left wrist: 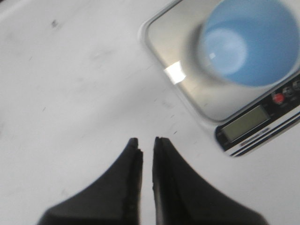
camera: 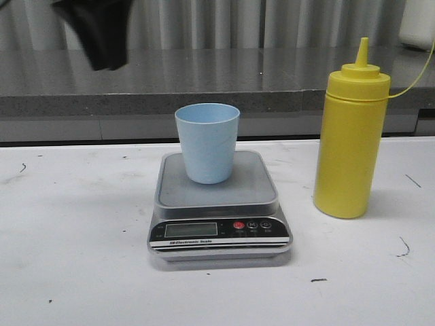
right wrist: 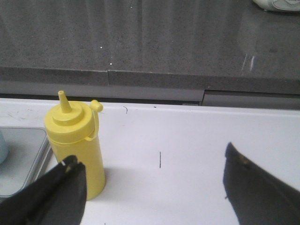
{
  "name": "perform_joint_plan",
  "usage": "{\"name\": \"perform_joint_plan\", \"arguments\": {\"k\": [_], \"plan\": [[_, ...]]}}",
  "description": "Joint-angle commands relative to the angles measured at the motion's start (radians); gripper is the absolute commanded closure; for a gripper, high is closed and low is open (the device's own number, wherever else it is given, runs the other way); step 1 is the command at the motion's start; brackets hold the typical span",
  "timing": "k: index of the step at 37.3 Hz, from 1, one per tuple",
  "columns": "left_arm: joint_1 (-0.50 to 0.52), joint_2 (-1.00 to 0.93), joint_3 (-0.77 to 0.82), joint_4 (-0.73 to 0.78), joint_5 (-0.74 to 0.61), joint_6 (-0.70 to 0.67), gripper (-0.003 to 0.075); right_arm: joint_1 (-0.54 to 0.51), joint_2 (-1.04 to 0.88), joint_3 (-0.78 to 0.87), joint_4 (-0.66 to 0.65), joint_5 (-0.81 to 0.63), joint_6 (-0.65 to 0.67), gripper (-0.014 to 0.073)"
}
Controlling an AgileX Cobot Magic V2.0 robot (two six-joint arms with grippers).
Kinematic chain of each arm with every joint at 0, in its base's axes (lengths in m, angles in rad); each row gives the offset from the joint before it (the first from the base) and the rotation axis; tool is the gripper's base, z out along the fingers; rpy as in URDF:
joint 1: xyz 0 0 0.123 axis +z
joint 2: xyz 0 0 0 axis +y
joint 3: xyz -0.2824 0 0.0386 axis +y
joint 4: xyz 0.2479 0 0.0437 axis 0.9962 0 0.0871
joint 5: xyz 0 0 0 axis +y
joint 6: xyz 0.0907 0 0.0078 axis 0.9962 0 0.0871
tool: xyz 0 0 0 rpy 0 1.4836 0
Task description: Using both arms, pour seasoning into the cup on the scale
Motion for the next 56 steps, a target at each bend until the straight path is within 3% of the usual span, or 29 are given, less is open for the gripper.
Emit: {"name": "perform_joint_plan", "arguments": {"k": [1,11,28,43,56], "plan": [[0.1,-0.136,0.092,-0.026,-0.039,-0.014,0.074,-0.006,0.01,-0.035,0.001,-0.074,-0.004,-0.0019],[0.333,-0.474,0.499,-0.13,-0.39,-0.014,0.074,-0.006,0.01,-0.035,0.001,-0.074,-0.004,-0.0019],[0.344,-1.018,1.004,-0.141,-0.798,-0.005,0.074,-0.006,0.01,-0.035,0.001,-0.074,-0.004,-0.0019],[0.344,-1.496,1.18,-0.142,-0.82,-0.005,0.074,-0.006,0.01,-0.035,0.001,-0.074,-0.004,-0.0019],[0.344,-1.666,1.212,-0.148,-0.82,-0.005,0.074,-0.006,0.01,-0.035,0.001,-0.074,-0.004,-0.0019]]}}
